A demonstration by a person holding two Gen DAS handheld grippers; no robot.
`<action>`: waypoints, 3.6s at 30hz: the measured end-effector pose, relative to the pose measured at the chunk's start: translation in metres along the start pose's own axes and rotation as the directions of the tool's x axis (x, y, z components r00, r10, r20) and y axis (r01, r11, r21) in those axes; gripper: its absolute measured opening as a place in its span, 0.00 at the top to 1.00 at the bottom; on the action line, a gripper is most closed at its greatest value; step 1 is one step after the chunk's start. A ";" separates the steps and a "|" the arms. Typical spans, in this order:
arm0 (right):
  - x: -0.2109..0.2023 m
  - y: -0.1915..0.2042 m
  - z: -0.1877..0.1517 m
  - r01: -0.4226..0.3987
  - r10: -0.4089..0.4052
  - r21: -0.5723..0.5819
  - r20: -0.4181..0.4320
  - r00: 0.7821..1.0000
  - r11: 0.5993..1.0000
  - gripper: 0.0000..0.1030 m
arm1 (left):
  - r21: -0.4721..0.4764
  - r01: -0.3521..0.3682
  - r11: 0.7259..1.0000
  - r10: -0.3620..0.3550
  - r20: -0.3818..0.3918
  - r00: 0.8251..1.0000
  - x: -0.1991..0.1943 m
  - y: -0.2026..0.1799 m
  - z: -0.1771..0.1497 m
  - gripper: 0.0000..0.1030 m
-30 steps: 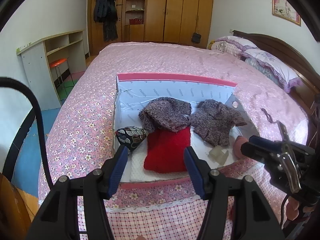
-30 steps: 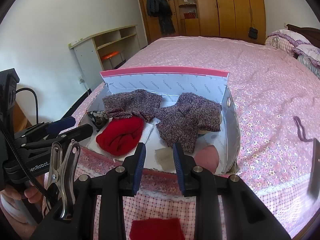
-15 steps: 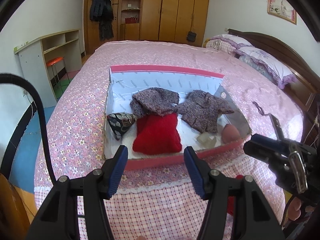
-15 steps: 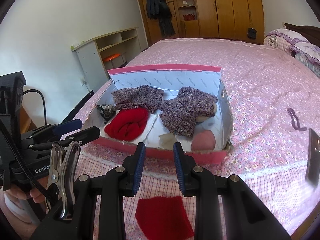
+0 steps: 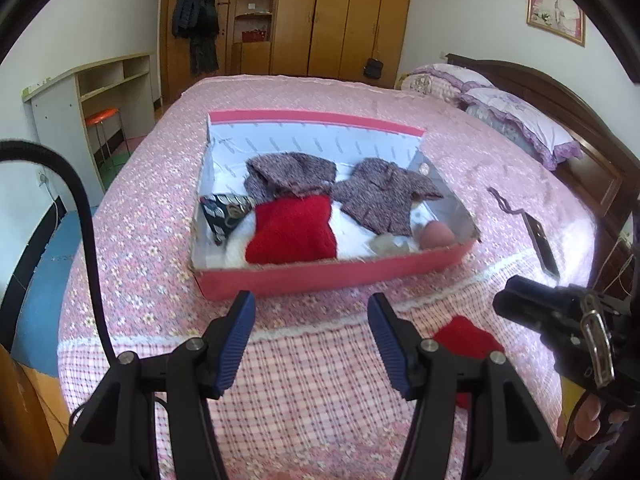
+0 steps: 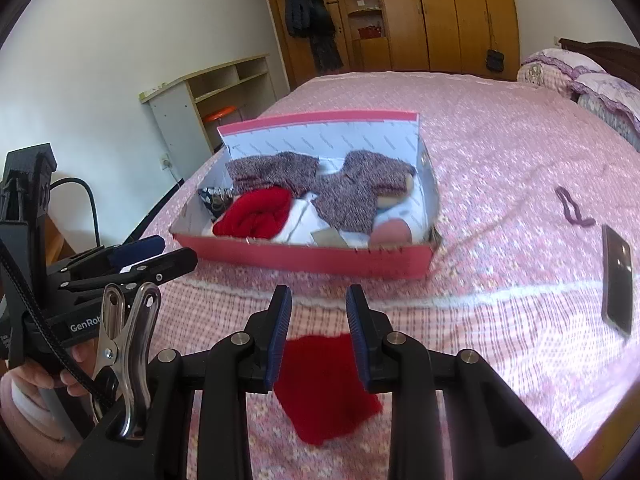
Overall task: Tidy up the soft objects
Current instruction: 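Withdraw both tools from the box back toward the red cloth, then grasp the red cloth on the bed with the right tool, then lift the red cloth and carry it over the pink box with the right tool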
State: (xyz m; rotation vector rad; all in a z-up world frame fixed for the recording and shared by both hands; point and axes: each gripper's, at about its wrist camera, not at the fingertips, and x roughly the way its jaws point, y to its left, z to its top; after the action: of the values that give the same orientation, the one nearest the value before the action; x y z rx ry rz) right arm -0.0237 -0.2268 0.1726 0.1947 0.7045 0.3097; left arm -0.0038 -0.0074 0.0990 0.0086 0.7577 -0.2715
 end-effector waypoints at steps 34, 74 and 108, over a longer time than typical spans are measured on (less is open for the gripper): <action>0.028 -0.052 -0.055 -0.044 0.078 0.211 -0.152 0.985 0.977 0.71 | -0.010 0.234 0.972 -0.231 -0.191 0.954 0.047 -0.056 -0.031 0.50; 0.009 -0.063 -0.049 -0.136 0.182 0.307 -0.128 0.975 0.942 0.71 | 0.057 0.304 0.951 -0.289 -0.189 0.939 0.028 -0.054 -0.039 0.56; 0.024 -0.048 -0.057 -0.194 0.233 0.304 -0.097 0.968 0.933 0.74 | 0.005 0.388 0.922 -0.382 -0.168 0.909 0.025 -0.062 -0.041 0.72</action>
State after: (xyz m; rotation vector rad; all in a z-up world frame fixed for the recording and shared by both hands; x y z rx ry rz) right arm -0.0342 -0.2590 0.1020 0.5402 0.8610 0.4293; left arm -0.0297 -0.0694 0.0572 -0.0845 0.9169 -0.6696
